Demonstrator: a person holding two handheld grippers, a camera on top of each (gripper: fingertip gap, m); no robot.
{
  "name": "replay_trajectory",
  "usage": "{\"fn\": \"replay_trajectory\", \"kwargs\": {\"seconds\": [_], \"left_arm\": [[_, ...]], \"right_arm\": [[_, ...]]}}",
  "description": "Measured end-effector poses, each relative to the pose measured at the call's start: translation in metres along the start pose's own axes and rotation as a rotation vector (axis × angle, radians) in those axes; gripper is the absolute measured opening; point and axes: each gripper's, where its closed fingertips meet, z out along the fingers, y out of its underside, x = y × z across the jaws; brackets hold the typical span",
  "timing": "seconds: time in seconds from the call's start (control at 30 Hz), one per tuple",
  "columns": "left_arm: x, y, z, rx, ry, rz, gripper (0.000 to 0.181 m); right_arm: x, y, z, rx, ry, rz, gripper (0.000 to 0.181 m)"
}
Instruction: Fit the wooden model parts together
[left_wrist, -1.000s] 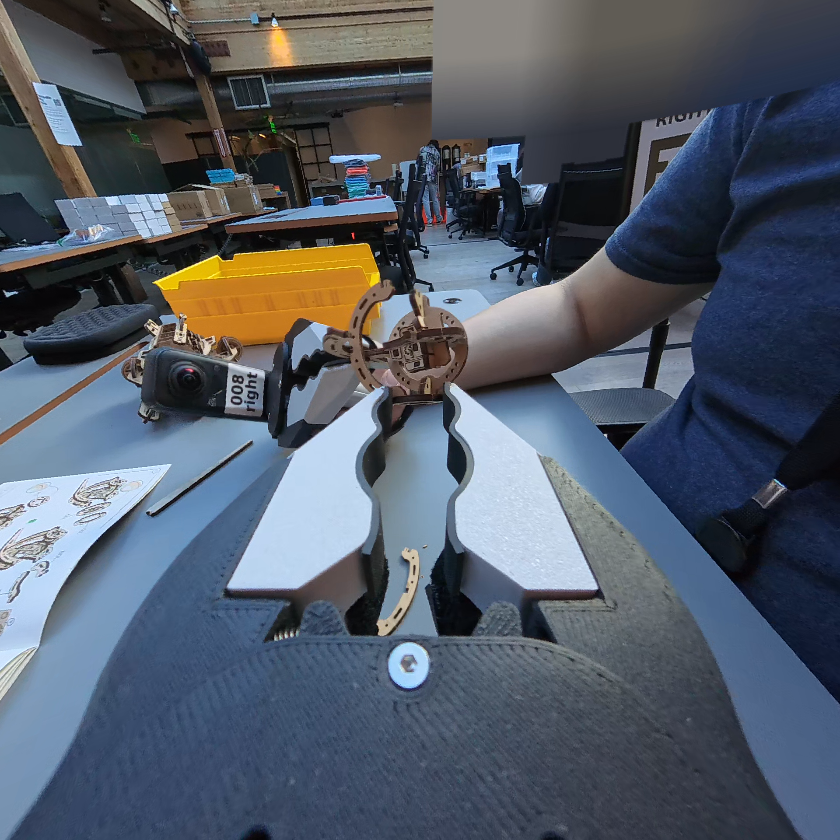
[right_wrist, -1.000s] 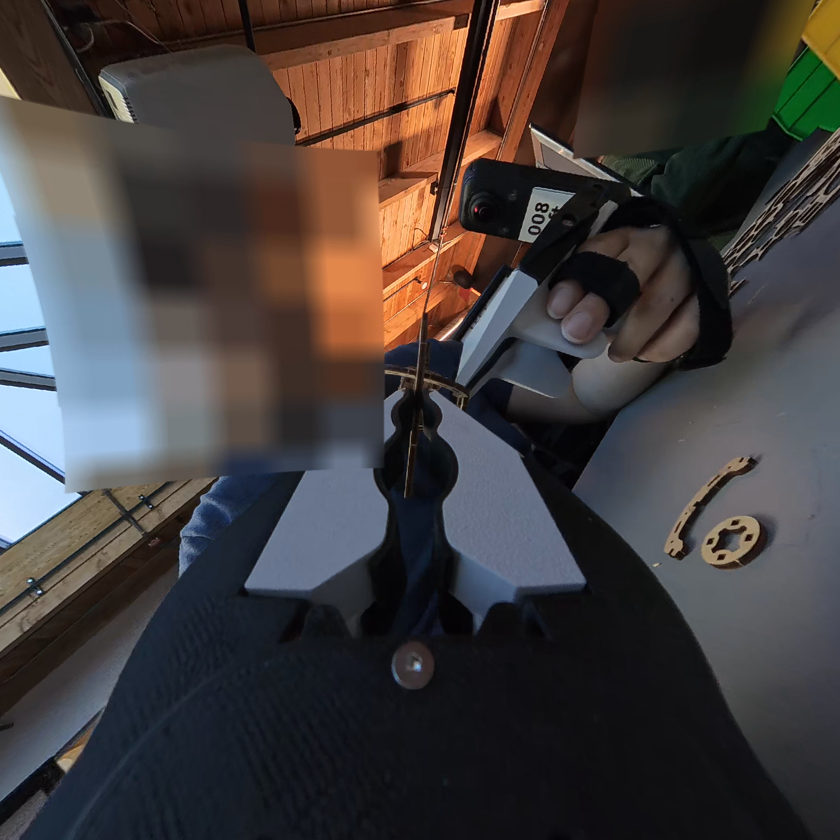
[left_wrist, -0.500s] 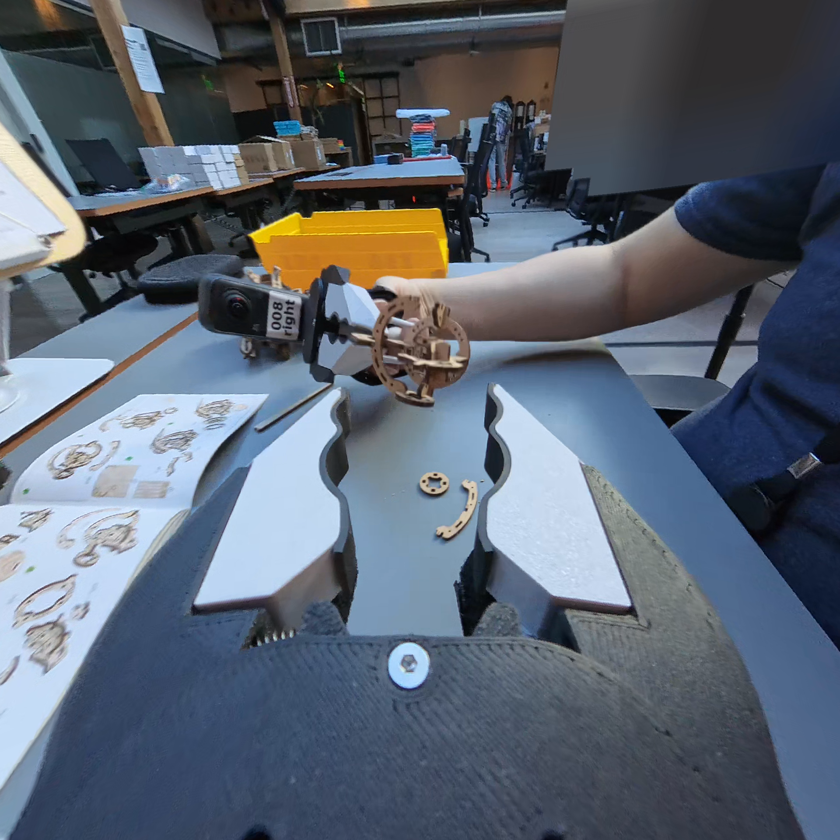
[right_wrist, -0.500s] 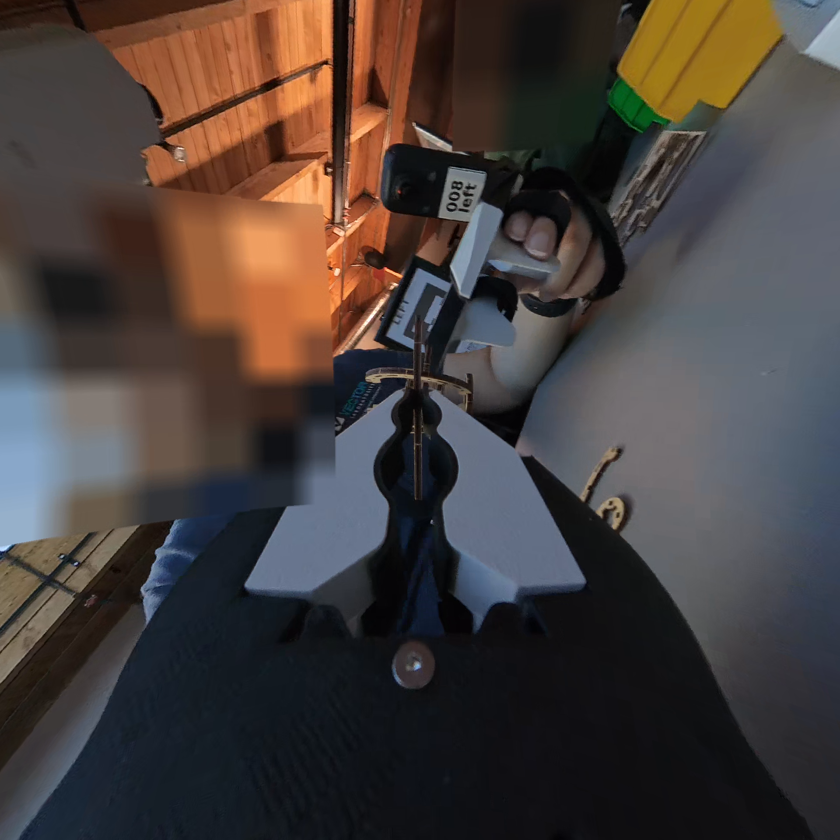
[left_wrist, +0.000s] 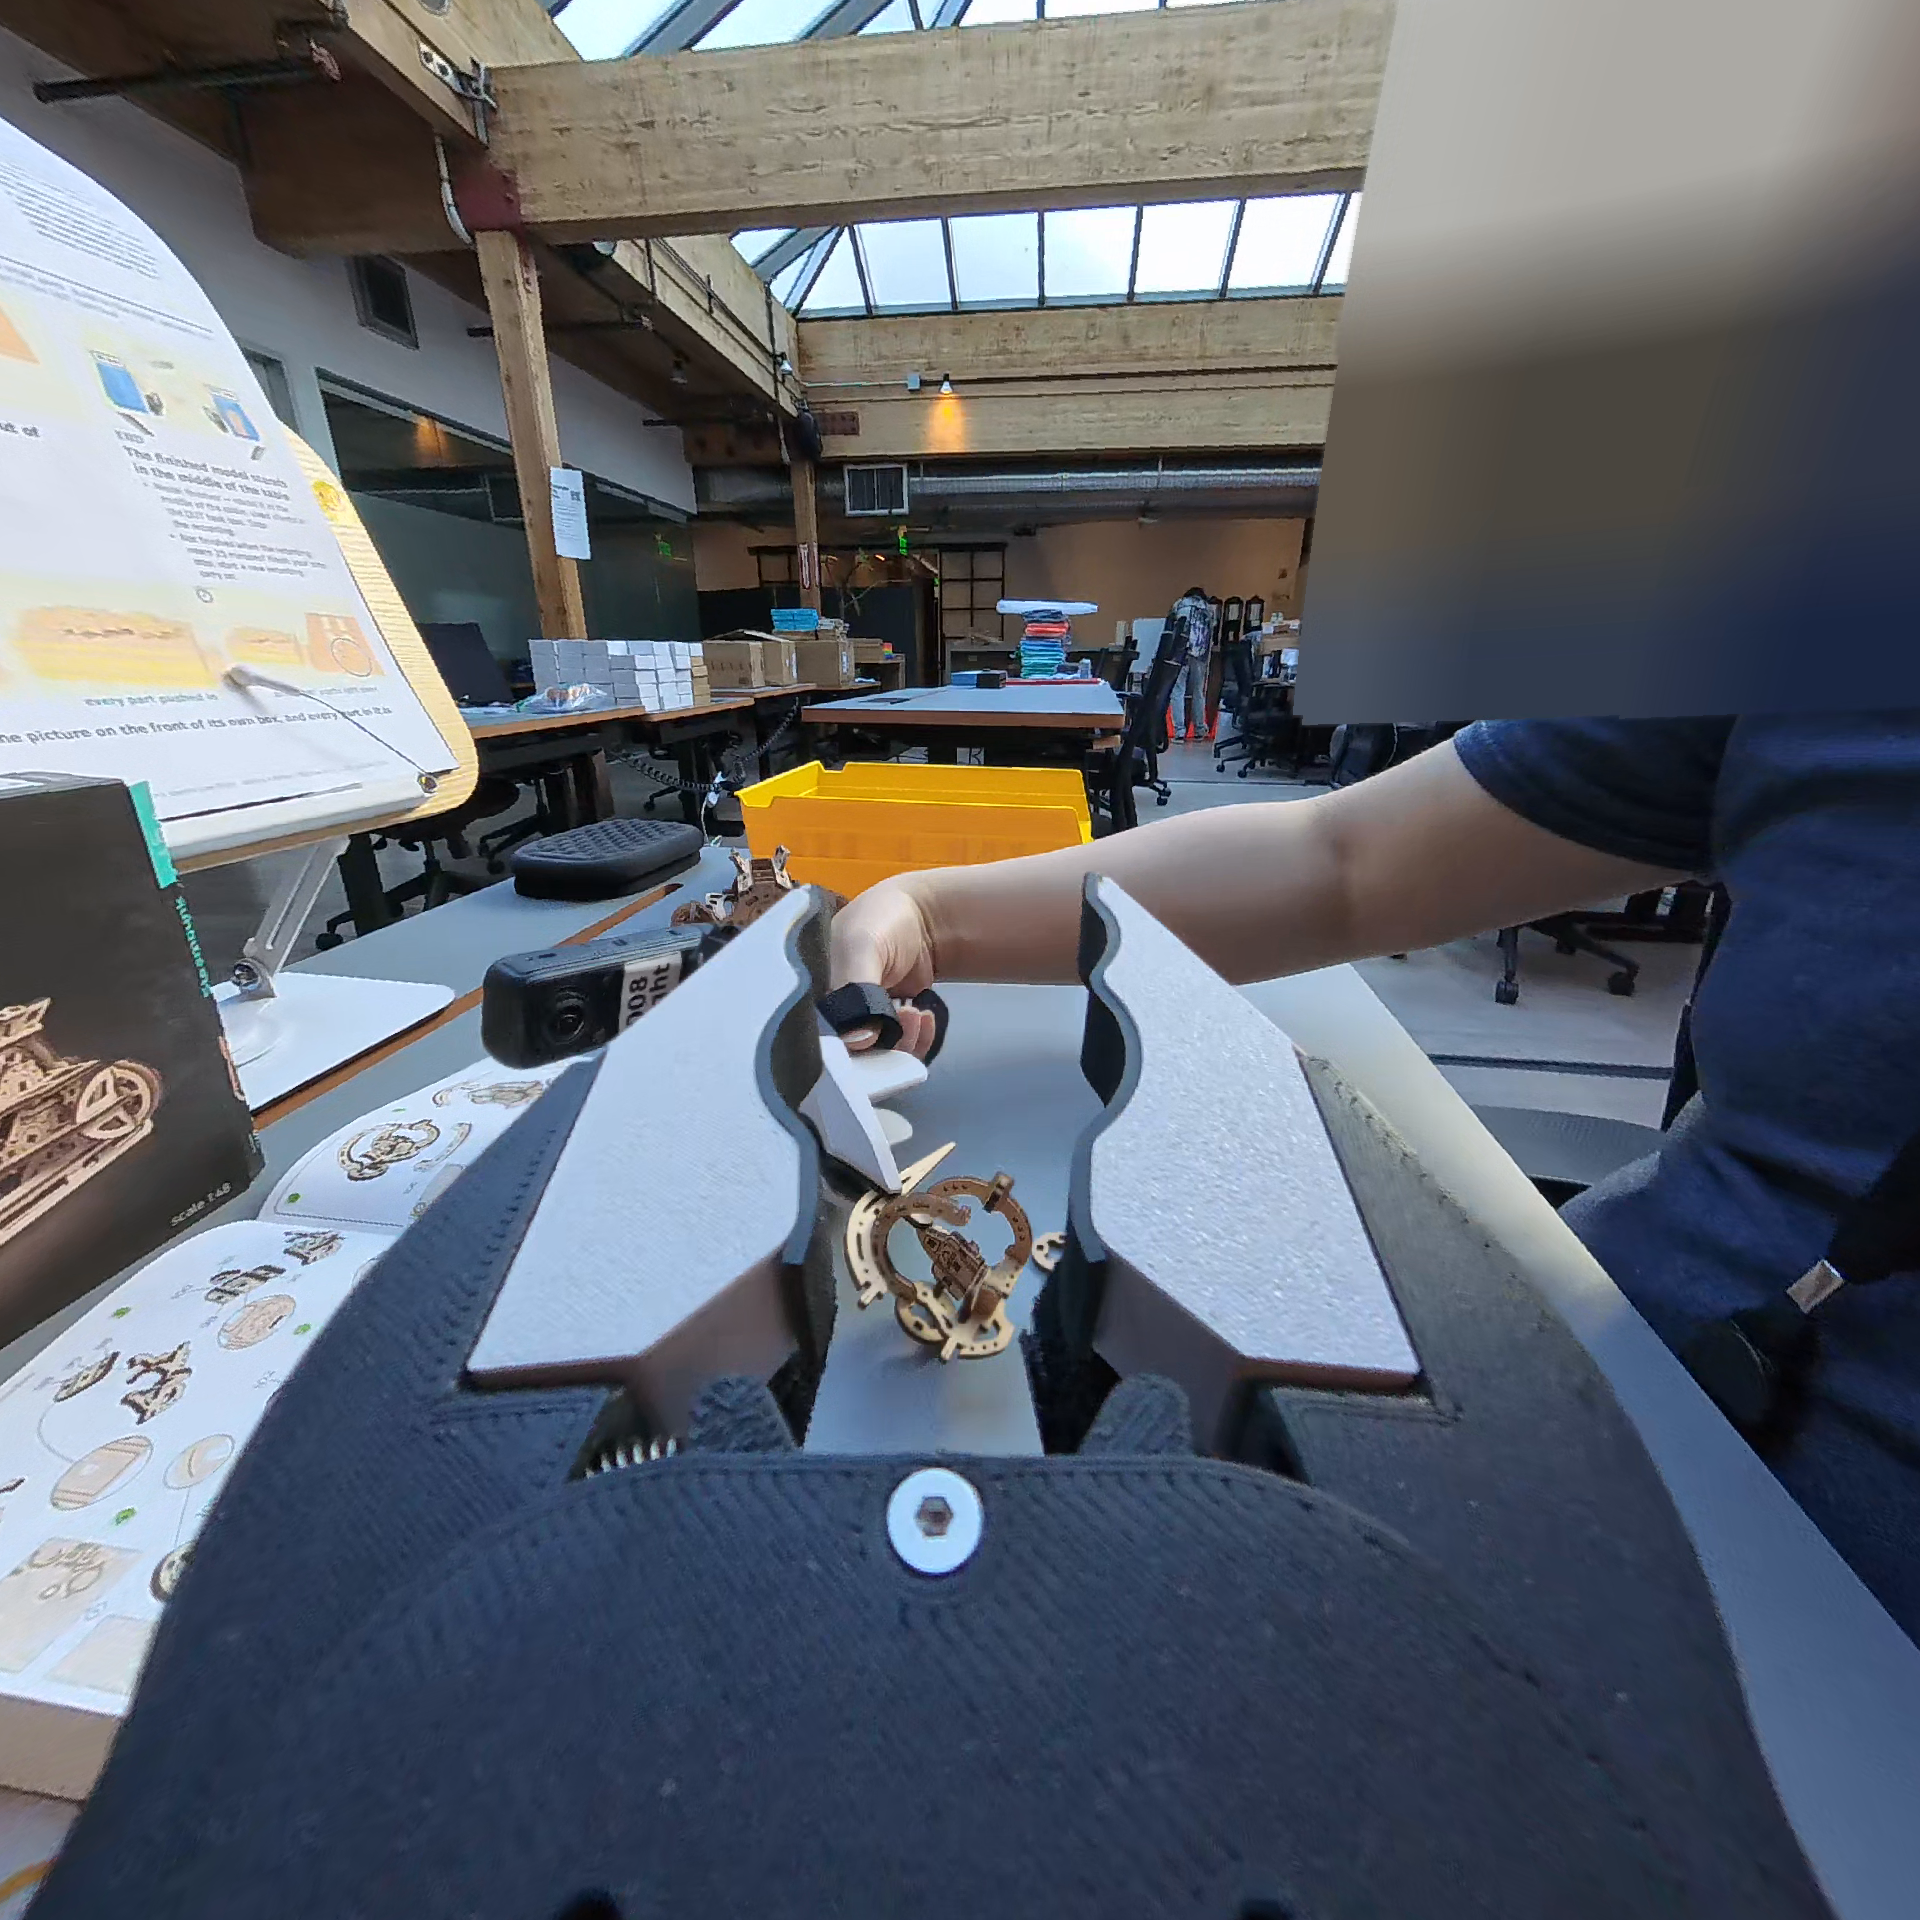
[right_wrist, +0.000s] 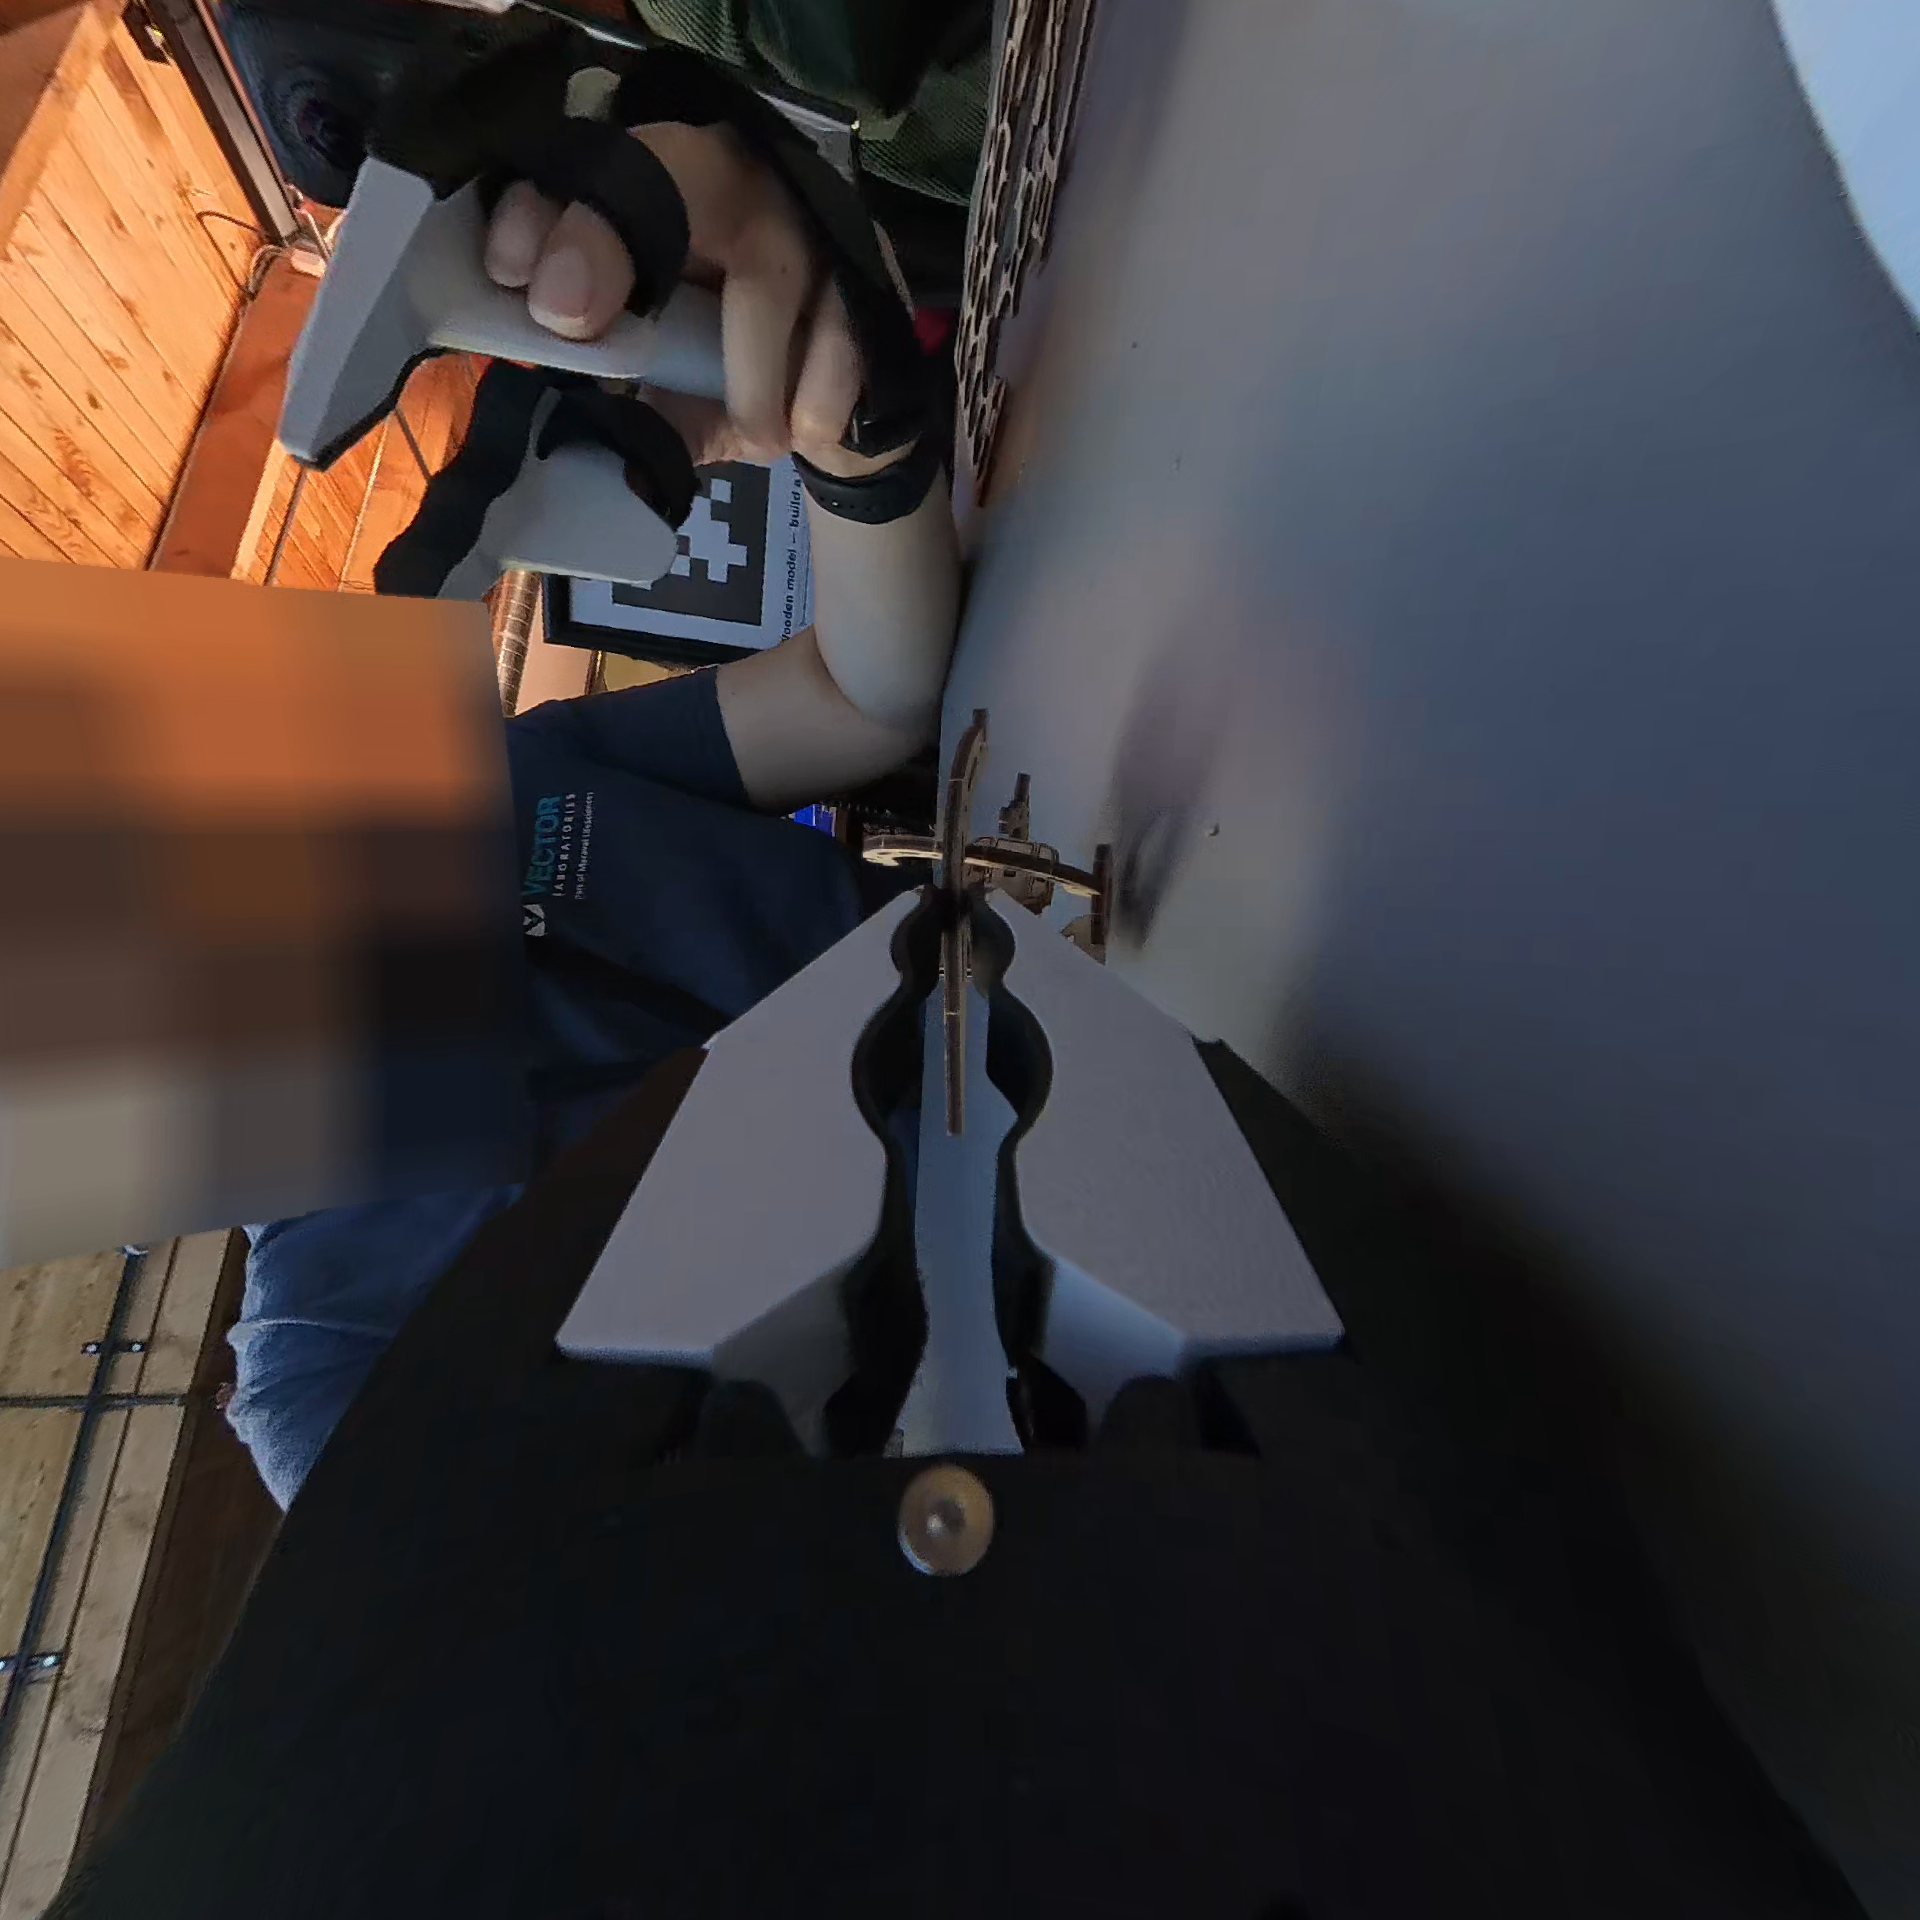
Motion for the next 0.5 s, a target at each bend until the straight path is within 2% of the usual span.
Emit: {"fn": "replay_trajectory", "kwargs": {"seconds": [0.03, 0.3, 0.5], "left_arm": [[0.0006, 0.0011, 0.0008, -0.007, 0.001, 0.004, 0.046], [0.0055, 0.0024, 0.0037, -0.013, 0.028, -0.007, 0.046], [0.0063, 0.0046, 0.0053, -0.019, 0.033, -0.012, 0.045]], "right_arm": [[0.0023, 0.0006, 0.0015, -0.016, 0.005, 0.003, 0.003], [0.0032, 0.0034, 0.0094, -0.136, 0.005, 0.003, 0.005], [0.009, -0.0002, 0.0111, -0.16, 0.013, -0.003, 0.006]]}}
